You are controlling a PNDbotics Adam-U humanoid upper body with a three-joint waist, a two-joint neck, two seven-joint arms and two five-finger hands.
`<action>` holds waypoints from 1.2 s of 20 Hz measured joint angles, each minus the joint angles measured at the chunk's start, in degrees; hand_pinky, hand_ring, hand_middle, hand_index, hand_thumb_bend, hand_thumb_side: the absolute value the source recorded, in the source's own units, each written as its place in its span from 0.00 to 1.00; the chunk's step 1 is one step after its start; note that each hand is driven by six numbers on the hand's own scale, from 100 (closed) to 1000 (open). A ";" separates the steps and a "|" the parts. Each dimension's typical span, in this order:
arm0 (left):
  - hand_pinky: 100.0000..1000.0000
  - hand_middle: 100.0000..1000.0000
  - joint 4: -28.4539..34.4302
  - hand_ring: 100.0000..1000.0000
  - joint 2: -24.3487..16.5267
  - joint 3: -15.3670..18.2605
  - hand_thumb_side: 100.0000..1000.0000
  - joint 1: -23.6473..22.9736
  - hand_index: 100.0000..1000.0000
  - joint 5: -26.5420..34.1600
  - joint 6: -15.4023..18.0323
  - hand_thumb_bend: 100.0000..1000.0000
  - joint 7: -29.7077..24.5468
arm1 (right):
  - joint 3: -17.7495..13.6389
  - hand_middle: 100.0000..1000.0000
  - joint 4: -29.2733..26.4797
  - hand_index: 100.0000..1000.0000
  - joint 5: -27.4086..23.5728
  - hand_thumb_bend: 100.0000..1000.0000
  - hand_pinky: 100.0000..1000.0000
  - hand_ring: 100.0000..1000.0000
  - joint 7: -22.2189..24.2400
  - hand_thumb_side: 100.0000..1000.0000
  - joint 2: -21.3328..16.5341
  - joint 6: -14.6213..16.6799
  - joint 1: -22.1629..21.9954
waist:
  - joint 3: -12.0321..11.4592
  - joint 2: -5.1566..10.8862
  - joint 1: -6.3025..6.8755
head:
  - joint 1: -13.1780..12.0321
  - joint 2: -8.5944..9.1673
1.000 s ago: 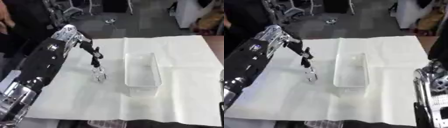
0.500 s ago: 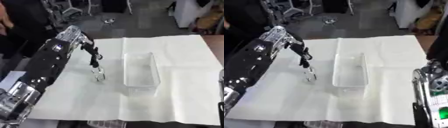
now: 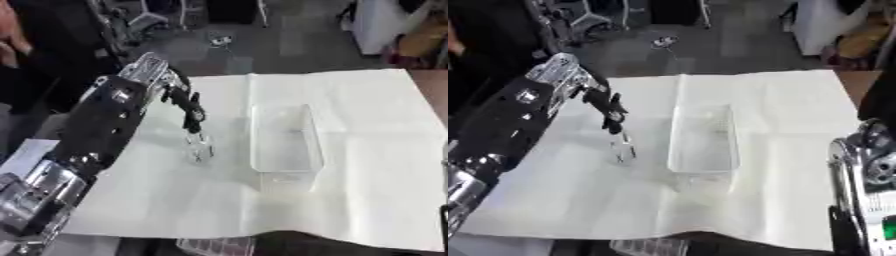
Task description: Pick up objects on the table and place them in the box.
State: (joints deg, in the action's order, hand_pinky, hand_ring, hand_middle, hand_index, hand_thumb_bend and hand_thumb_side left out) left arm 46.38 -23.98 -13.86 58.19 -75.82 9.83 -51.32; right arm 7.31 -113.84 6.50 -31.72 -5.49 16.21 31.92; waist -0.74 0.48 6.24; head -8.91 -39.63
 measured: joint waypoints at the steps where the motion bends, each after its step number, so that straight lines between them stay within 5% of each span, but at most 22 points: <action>1: 0.40 0.67 -0.07 0.66 0.11 0.00 1.00 0.00 0.77 -0.22 0.02 0.18 -0.05 | 0.00 0.54 0.00 0.71 0.00 0.00 0.48 0.49 0.00 1.00 0.00 0.00 0.00 | 0.05 0.00 0.00 | -0.21 -0.13; 24: 0.43 0.74 -3.45 0.68 1.92 0.72 1.00 -0.14 0.85 -4.36 0.72 0.16 2.60 | 0.04 0.53 0.00 0.71 0.00 0.00 0.48 0.49 0.05 1.00 0.48 -0.03 0.21 | 0.62 -0.20 -0.01 | -0.19 0.49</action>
State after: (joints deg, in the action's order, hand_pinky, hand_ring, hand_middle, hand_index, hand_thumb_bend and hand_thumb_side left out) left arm 42.93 -22.06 -13.14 58.05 -80.18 10.55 -48.71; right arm 7.34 -113.84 6.51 -31.67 -5.01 16.19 32.13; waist -0.11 0.27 6.23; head -9.10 -39.13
